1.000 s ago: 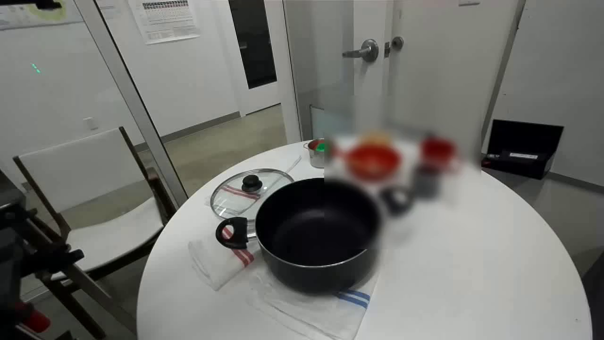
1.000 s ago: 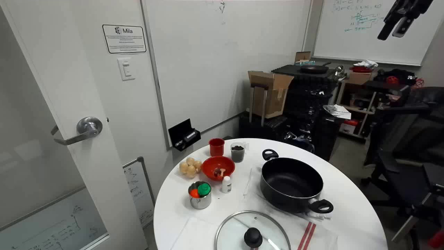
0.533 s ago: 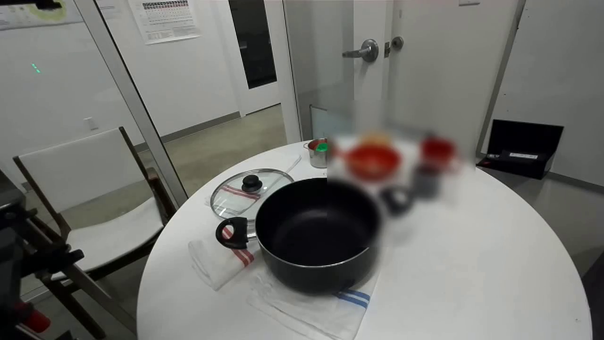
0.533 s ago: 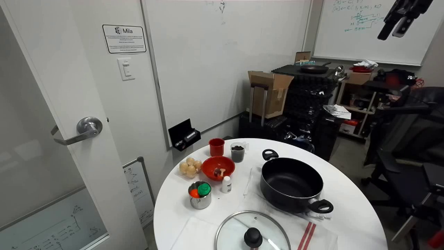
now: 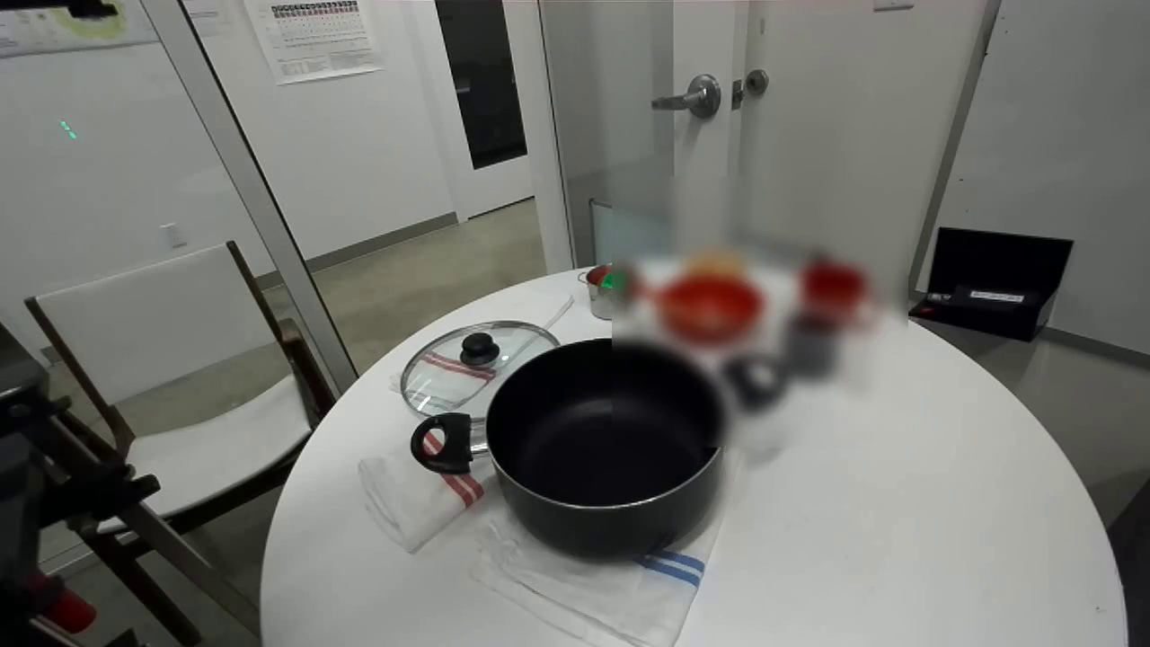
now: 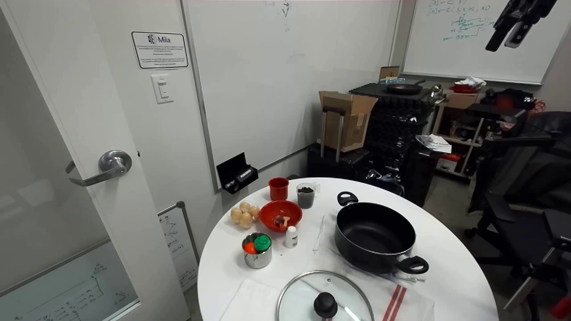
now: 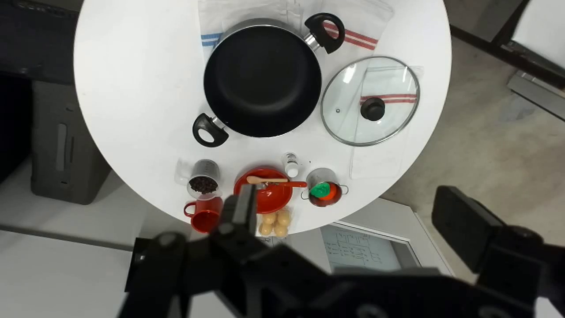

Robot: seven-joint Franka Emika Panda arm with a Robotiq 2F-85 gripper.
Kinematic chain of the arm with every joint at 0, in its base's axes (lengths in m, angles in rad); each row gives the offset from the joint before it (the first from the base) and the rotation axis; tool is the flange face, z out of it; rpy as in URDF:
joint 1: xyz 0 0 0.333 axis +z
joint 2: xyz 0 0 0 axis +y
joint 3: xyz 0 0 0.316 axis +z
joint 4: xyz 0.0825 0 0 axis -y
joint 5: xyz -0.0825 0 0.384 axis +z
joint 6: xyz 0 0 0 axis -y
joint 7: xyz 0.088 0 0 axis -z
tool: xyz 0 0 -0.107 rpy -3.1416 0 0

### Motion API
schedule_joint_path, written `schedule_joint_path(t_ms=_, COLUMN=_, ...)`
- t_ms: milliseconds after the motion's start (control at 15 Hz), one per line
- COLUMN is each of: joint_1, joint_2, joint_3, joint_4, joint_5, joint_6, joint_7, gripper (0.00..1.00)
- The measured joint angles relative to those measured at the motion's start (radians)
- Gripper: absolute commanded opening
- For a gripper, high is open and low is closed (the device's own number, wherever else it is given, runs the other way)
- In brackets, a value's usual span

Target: Put the lid on the pot

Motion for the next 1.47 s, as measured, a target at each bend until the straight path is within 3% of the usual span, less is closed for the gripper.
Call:
schedule_joint_path(t_ms=467, joint_1=-0.007, joint_2=0.007, joint_3=0.021, joint_4=0.000, joint_5=0.000, joint_6=0.000, joint_7=0.000, gripper=1.00)
schedule_joint_path(t_ms=867, joint_1=0.027, joint_2=0.128, joint_3=0.152, joint_4=0.044, joint_5=0.000, joint_6=0.000, joint_7=0.005, gripper=1.00)
schedule_joint_path(t_ms=1467, joint_1=0.081, joint_2=0.453, joint_3=0.346, joint_4=0.215, joint_5=-0.010, joint_6=-0.002, joint_7=0.011, gripper=1.00)
